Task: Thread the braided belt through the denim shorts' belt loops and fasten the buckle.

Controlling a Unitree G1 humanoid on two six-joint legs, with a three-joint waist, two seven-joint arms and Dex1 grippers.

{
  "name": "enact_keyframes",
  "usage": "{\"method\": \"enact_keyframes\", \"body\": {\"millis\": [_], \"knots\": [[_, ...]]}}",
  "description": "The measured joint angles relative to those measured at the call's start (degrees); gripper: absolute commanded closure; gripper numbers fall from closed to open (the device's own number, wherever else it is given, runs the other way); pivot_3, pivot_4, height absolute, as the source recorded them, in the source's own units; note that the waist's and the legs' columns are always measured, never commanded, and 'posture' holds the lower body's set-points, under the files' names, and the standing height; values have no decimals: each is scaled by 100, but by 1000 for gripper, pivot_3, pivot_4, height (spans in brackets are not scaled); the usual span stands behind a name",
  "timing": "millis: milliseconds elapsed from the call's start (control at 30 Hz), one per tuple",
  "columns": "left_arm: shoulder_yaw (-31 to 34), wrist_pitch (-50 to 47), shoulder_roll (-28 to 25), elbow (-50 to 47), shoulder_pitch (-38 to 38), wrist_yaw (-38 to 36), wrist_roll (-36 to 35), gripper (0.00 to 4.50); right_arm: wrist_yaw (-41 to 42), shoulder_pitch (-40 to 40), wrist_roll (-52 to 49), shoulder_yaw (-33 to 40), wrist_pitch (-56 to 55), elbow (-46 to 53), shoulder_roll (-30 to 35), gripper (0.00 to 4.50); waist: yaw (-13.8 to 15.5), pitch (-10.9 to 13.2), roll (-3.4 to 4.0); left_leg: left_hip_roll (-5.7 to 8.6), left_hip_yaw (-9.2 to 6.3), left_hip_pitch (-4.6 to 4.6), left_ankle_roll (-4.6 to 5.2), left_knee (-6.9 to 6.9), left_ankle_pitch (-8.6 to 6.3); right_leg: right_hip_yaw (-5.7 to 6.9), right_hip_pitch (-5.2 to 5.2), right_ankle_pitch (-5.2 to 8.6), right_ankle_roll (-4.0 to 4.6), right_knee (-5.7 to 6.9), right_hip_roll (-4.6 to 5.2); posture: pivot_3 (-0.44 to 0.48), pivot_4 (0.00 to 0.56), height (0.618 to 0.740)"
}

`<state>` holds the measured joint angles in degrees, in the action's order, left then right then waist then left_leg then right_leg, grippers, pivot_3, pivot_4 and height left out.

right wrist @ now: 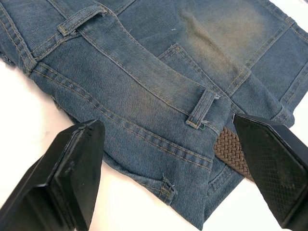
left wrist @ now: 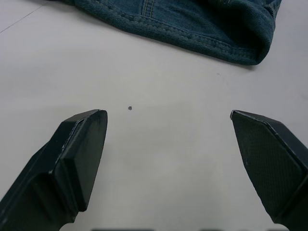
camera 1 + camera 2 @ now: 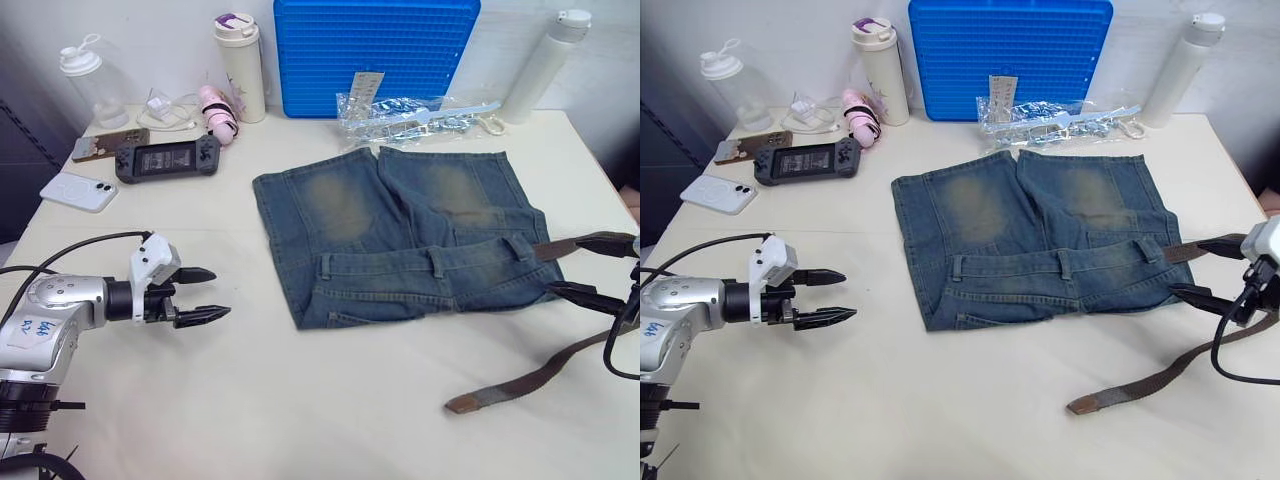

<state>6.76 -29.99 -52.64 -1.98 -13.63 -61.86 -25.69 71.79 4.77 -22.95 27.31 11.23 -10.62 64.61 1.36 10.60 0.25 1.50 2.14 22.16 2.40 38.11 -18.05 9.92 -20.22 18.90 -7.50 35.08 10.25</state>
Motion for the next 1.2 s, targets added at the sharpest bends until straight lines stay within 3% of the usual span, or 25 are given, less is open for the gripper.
{"method": "enact_keyframes", "body": {"millis": [400, 767, 967, 1067, 1200], "knots": [[90, -107, 123, 16, -152, -184, -303, 52, -13, 84, -21, -80, -251, 158, -342, 0, 1, 0, 1, 0, 0, 0, 0, 4, 0, -2, 0, 0, 0, 5, -1, 0, 150, 689], [130, -376, 198, -277, -252, -976, -935, 52, 5, 221, -333, -205, 127, 484, -431, 0, 0, 0, 1, 0, 1, -1, 1, 9, 1, -5, 0, 0, 0, 12, -1, 0, 150, 689], [-484, -329, 153, -755, -469, -1462, -866, 52, 335, -587, -810, -175, 1128, 2032, -112, 0, 27, 0, 1, 1, -3, 3, 2, 11, 0, -44, 1, 0, 1, 9, 1, 0, 150, 689], [-863, -322, 59, -1026, -501, -1628, -742, 52, 287, -1166, -701, -240, 1252, 2939, -79, 0, 27, 1, 1, 3, -1, 4, 2, 10, 0, -53, 1, 0, 0, 6, 0, 0, 150, 689], [-1185, -98, -12, -1267, -541, -1732, -475, 52, 227, -1681, -431, -209, 1298, 3454, -57, 0, 28, 1, 0, 3, 0, 1, 2, 13, 0, -58, 2, -2, -2, 7, -2, 0, 150, 689]]}}
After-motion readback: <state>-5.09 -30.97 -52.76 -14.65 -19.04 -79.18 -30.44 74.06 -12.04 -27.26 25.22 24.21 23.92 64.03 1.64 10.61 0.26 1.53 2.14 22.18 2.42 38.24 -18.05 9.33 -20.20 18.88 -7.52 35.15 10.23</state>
